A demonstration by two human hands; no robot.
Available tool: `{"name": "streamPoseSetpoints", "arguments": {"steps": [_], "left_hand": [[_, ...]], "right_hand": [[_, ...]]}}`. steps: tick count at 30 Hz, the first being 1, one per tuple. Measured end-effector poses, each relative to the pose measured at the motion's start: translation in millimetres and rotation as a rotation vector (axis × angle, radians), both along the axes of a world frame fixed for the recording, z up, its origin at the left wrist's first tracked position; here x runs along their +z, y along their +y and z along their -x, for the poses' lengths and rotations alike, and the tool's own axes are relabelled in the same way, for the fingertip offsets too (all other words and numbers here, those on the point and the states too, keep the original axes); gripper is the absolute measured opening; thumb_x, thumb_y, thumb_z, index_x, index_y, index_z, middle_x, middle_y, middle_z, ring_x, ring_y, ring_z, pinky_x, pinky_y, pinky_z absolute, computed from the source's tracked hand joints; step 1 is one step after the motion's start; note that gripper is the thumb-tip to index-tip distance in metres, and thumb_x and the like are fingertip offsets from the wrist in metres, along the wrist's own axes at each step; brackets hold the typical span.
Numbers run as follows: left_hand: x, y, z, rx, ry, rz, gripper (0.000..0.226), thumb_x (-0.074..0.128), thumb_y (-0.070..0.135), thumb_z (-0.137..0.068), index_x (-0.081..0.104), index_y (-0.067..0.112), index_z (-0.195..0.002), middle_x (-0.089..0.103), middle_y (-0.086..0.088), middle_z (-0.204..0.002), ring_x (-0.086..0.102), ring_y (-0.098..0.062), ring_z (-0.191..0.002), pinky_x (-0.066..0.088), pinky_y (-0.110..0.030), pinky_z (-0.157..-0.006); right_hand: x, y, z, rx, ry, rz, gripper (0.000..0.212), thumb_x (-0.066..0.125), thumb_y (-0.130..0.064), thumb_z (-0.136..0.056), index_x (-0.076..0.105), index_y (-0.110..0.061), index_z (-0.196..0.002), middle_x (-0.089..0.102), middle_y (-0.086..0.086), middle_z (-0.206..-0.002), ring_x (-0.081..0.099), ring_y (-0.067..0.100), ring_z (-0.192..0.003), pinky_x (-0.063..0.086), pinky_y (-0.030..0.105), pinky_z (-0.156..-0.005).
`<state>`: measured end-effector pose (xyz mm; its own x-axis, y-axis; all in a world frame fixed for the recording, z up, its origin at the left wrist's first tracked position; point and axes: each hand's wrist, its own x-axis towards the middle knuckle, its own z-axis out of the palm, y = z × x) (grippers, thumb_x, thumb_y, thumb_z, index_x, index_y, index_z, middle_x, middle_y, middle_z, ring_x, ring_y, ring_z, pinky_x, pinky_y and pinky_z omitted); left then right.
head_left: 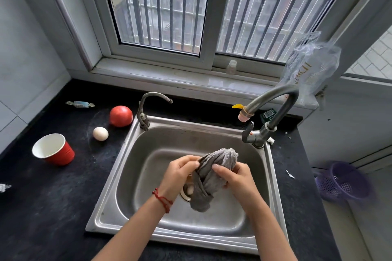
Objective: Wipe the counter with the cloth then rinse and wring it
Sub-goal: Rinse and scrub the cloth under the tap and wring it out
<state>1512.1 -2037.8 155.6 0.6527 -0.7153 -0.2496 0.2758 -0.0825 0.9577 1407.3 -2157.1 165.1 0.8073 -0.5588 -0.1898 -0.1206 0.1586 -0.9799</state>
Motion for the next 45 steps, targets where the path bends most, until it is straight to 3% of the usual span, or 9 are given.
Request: {"name": "streamPoseSetpoints", "arguments": {"steps": [6,11,14,17,21,24,32,41,45], "left_hand": [[1,-2,-1,-0.164,-0.101,-0.026,0.024,0.074,0.01,-0.074,0.062,0.018,-0.055,0.056,0.013,-0.05,0.048,-0.002,-0.051,0.039,-0.018,-0.052],[-3,2,-3,-0.117,0.226,0.146,0.05,0.086,0.048,-0.042,0.068,0.009,-0.068,0.061,-0.008,-0.064,0.049,-0.019,-0.061,0.038,-0.025,-0.06],[-3,2,-1,-0.042,0.188,0.149,0.044,0.087,0.043,-0.045,0.066,0.012,-0.068,0.062,-0.003,-0.064,0.05,-0.019,-0.062,0.043,-0.024,-0.058],[3,0,5,0.012,-0.006,0.114,0.02,0.078,0.013,-0.063,0.063,0.007,-0.073,0.06,-0.003,-0.067,0.051,-0.02,-0.068,0.047,-0.022,-0.06],[8,-6,17,0.042,-0.263,0.052,0.02,0.073,-0.003,-0.07,0.057,-0.01,-0.081,0.058,-0.011,-0.07,0.053,-0.013,-0.065,0.047,-0.021,-0.061],[7,-4,16,0.02,-0.314,0.037,0.017,0.075,0.001,-0.07,0.06,0.0,-0.076,0.058,-0.001,-0.064,0.052,-0.004,-0.056,0.046,-0.018,-0.057],[-12,5,-4,0.223,0.304,0.284,0.011,0.056,0.015,-0.079,0.065,0.017,-0.073,0.069,0.003,-0.064,0.065,-0.004,-0.057,0.054,-0.018,-0.051],[-3,-11,-18,0.505,-0.096,-0.01,0.027,0.045,0.02,-0.095,0.055,0.02,-0.07,0.053,0.003,-0.068,0.047,-0.009,-0.067,0.04,-0.025,-0.065],[-1,-6,-22,0.395,0.133,-0.008,0.024,0.044,0.025,-0.095,0.061,0.017,-0.081,0.064,0.0,-0.08,0.058,-0.013,-0.077,0.053,-0.021,-0.067]], "right_hand": [[5,-5,1,0.138,0.034,0.051,0.015,0.071,-0.03,-0.069,0.071,-0.015,-0.072,0.072,-0.005,-0.062,0.066,0.004,-0.064,0.051,0.017,-0.057],[2,-13,9,0.061,-0.058,-0.138,0.038,0.076,-0.015,-0.063,0.061,-0.01,-0.097,0.072,0.006,-0.083,0.065,0.021,-0.081,0.054,0.026,-0.073],[4,-9,4,-0.167,0.076,0.285,0.026,0.078,-0.01,-0.069,0.059,-0.02,-0.084,0.06,-0.002,-0.071,0.055,0.007,-0.066,0.046,0.014,-0.063],[10,9,-2,-0.231,0.06,0.496,0.017,0.071,-0.032,-0.076,0.061,-0.021,-0.069,0.06,-0.004,-0.059,0.053,0.003,-0.055,0.044,0.018,-0.055],[15,29,-9,-0.21,0.123,0.364,0.038,0.062,-0.058,-0.066,0.063,-0.02,-0.07,0.065,-0.004,-0.062,0.06,0.002,-0.059,0.049,0.02,-0.058],[15,29,-11,-0.209,0.096,0.299,0.021,0.069,-0.034,-0.077,0.066,-0.014,-0.073,0.07,0.004,-0.068,0.065,0.017,-0.065,0.053,0.036,-0.067],[7,11,-4,-0.354,-0.105,-0.284,0.027,0.045,-0.009,-0.093,0.064,-0.012,-0.074,0.069,0.0,-0.067,0.065,0.009,-0.065,0.054,0.018,-0.059],[13,7,-13,-0.484,0.012,0.356,0.026,0.037,-0.022,-0.098,0.051,-0.024,-0.076,0.052,-0.005,-0.069,0.044,-0.002,-0.059,0.037,0.012,-0.054],[21,-3,-14,-0.47,-0.004,-0.018,0.029,0.044,-0.029,-0.095,0.062,-0.016,-0.077,0.063,0.006,-0.072,0.057,0.017,-0.069,0.047,0.027,-0.062]]}}
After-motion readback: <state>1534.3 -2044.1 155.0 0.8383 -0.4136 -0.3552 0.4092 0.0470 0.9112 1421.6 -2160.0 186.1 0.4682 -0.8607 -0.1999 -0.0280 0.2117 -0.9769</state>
